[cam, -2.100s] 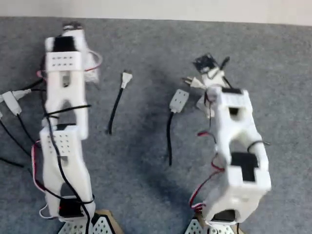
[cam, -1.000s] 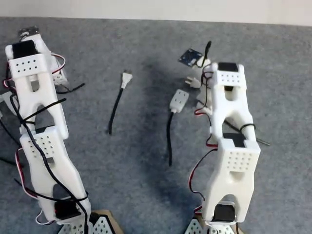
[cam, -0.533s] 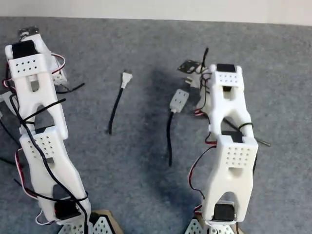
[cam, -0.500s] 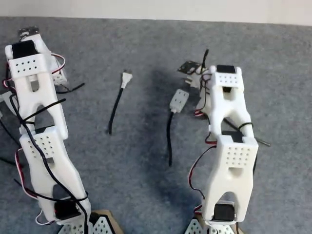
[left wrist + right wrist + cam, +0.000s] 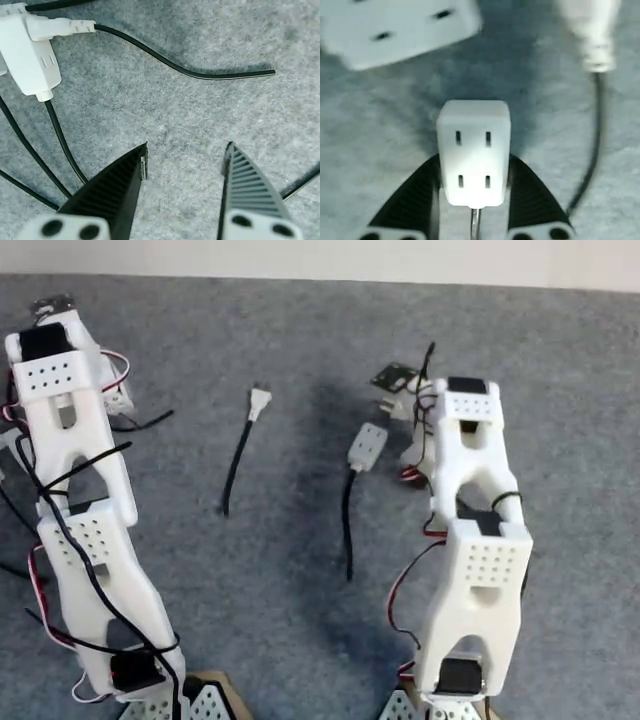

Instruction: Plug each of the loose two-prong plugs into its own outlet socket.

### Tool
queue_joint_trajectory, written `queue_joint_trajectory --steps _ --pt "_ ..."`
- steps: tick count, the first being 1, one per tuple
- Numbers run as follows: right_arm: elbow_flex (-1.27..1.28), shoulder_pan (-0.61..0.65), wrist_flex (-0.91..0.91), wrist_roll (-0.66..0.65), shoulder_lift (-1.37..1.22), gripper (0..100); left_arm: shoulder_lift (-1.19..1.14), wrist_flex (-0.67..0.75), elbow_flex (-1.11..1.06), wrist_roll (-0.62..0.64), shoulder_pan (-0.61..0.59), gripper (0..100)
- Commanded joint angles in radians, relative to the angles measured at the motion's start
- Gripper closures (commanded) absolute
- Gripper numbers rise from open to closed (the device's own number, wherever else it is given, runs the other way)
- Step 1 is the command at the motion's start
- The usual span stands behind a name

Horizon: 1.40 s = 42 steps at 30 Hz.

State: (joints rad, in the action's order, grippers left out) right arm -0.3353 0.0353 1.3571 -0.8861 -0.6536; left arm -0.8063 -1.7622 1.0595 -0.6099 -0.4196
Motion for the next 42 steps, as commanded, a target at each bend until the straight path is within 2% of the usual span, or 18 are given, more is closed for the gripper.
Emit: queue_joint_trajectory --steps 1,11,19,26,30,37,42 --pt "0.047 0.081 0.062 0.035 0.168 99.2 0.059 0.000 0.002 -0.005 -0.022 75" --pt "0.605 0.363 0.053 0.066 0.769 99.2 0.059 0.000 0.002 -0.008 -0.056 75" --pt "1.064 0.622 -0.176 0.176 1.073 99.2 0.059 0.000 0.002 -0.008 -0.073 75" --pt "1.075 0.849 -0.305 0.307 1.099 99.2 0.059 0.000 0.002 -0.008 -0.082 75" --pt "1.073 0.946 -0.371 0.334 1.073 99.2 0.059 0.000 0.002 -0.008 -0.084 75" --pt "1.052 0.938 -0.499 0.334 0.814 99.2 0.059 0.000 0.002 -0.008 -0.088 75" --pt "0.937 0.937 -0.513 0.344 0.679 99.2 0.059 0.000 0.002 -0.008 -0.088 75"
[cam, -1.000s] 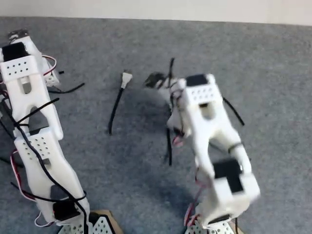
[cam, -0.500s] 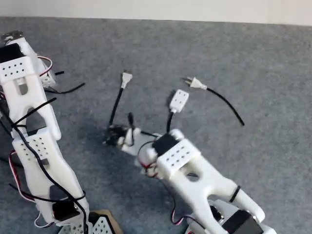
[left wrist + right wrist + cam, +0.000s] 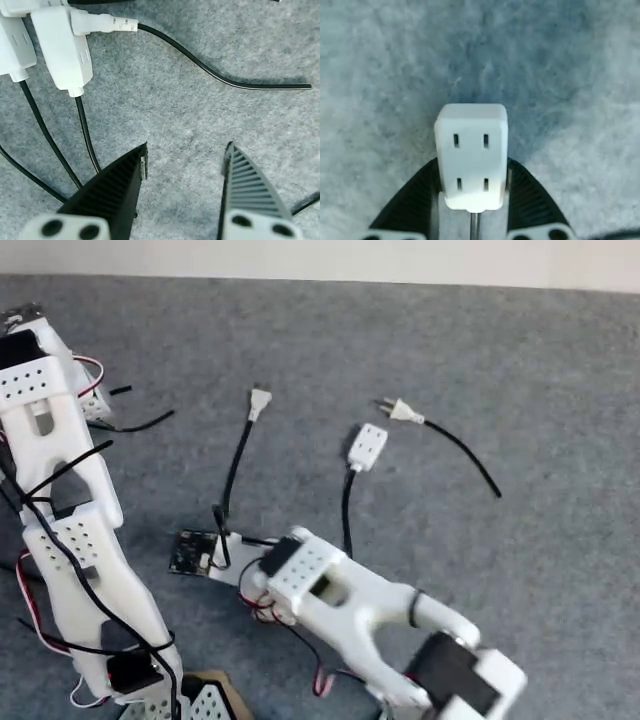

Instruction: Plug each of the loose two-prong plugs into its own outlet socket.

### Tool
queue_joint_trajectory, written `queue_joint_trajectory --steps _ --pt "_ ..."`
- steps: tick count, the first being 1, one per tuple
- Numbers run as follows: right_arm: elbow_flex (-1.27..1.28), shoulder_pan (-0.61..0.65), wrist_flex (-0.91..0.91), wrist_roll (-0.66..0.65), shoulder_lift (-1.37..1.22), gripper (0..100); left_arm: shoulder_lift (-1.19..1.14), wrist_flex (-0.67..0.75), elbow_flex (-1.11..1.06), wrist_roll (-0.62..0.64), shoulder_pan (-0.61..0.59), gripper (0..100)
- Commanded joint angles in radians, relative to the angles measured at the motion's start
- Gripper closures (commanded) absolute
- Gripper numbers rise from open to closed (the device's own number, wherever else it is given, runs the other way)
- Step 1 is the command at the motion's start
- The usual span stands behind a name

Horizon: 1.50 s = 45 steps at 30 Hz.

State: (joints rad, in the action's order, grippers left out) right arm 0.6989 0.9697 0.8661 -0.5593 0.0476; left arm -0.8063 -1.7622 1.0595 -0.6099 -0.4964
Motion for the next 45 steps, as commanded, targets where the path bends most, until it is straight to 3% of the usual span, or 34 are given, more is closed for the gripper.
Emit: queue_joint_trajectory --steps 1,6,14,24,29,36,40,45 --pt "-0.113 0.002 -0.022 0.038 -0.028 99.2 0.059 0.000 0.002 -0.008 -0.013 75" --pt "-0.128 -0.053 -0.016 0.048 -0.002 97.7 0.059 0.000 0.002 -0.017 -0.027 75" --pt "-0.128 -0.139 0.045 0.046 0.062 73.5 0.059 0.000 0.002 -0.051 -0.028 75" --pt "-0.133 -0.120 0.102 0.043 0.119 73.1 0.059 0.000 0.002 -0.054 -0.028 75" --pt "-0.229 -0.157 0.239 0.041 0.186 73.1 0.058 0.000 0.002 -0.054 -0.028 75" --pt "-0.444 -0.446 0.355 -0.170 0.217 73.1 0.056 0.000 0.001 -0.054 -0.027 75" --pt "-0.535 -0.611 0.325 -0.264 0.054 73.1 0.028 0.002 0.005 -0.055 -0.027 75" --pt "-0.677 -0.723 0.199 -0.284 -0.234 73.1 -0.039 0.005 0.007 -0.055 -0.027 75"
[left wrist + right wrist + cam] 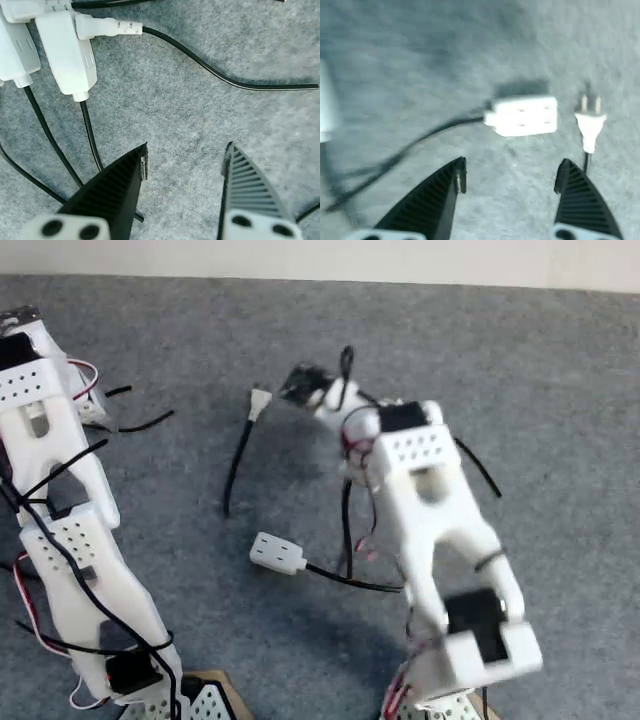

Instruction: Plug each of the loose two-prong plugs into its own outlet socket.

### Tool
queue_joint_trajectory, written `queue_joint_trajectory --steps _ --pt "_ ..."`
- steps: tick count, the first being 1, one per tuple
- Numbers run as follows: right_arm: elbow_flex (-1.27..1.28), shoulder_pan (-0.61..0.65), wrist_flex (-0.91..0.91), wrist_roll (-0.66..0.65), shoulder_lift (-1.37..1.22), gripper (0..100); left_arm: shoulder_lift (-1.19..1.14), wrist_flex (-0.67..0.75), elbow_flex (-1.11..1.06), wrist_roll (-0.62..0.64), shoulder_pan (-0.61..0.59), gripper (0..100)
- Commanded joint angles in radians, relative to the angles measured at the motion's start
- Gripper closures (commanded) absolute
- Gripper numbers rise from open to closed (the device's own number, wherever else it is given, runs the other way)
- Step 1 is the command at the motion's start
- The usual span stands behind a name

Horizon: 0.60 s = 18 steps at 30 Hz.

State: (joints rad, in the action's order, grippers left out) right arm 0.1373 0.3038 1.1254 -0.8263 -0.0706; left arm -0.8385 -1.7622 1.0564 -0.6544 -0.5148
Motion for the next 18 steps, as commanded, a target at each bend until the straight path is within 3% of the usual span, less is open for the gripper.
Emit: queue_joint_trajectory --steps 1,7,11,18 --pt "-0.156 -0.071 -0.076 -0.018 -0.174 73.1 -0.021 0.012 0.010 -0.011 -0.008 75" --pt "-0.412 -0.143 -0.094 -0.041 -0.424 73.1 -0.081 0.071 0.010 -0.011 -0.010 75" --pt "-0.573 -0.219 -0.094 0.017 -0.518 73.1 -0.090 0.081 0.010 -0.011 -0.008 75" --pt "-0.719 -0.269 -0.090 0.020 -0.670 73.1 -0.090 0.081 0.010 -0.011 -0.004 75"
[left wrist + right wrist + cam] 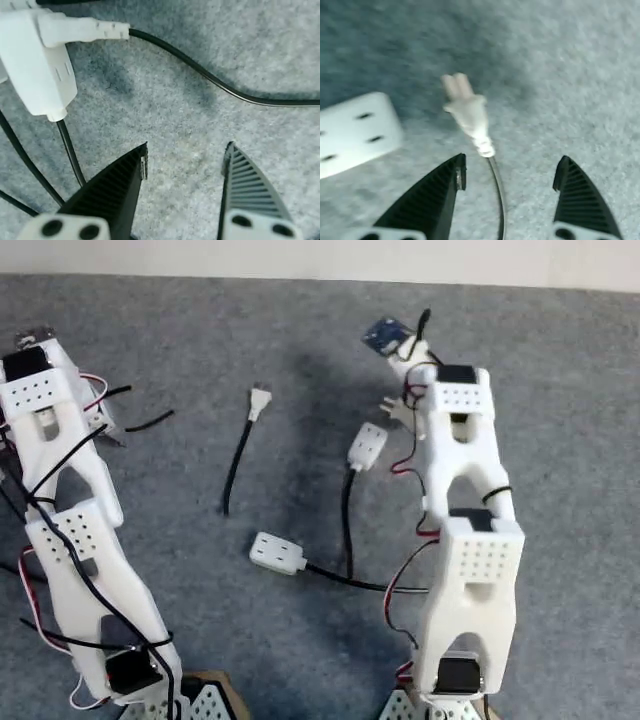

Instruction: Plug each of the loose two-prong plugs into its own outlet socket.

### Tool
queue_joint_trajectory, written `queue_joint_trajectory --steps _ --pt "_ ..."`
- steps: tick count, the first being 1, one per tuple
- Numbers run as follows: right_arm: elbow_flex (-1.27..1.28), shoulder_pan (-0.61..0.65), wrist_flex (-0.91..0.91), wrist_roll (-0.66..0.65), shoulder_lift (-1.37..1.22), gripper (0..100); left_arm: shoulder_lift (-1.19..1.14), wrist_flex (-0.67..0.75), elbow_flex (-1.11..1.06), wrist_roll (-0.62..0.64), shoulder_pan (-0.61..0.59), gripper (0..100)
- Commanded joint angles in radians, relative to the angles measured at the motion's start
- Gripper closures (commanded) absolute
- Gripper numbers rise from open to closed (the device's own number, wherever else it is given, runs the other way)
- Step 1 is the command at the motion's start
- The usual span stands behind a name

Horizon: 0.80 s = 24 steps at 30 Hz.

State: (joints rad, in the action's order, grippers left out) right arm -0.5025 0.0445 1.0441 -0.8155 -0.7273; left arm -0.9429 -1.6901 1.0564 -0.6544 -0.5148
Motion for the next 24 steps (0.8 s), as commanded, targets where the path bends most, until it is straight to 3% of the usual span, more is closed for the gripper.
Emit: queue_joint_trajectory --steps 1,9,13,18,21,24 --pt "-0.090 -0.008 -0.008 0.009 -0.036 73.1 0.015 0.009 0.010 -0.011 -0.005 75" --pt "-0.202 0.015 0.013 0.014 -0.205 76.5 0.016 0.008 0.010 -0.011 -0.021 75" --pt "-0.286 0.012 0.173 0.018 -0.208 99.5 0.016 0.006 0.010 -0.011 -0.021 75" --pt "-0.426 0.012 0.469 0.021 -0.206 99.3 0.016 0.002 0.010 -0.011 -0.021 75" --pt "-0.590 0.004 0.685 0.103 -0.206 99.3 0.018 0.002 0.010 -0.011 -0.021 75" --pt "-0.708 -0.041 0.722 0.196 -0.196 99.3 0.019 0.002 0.010 -0.011 -0.021 75"
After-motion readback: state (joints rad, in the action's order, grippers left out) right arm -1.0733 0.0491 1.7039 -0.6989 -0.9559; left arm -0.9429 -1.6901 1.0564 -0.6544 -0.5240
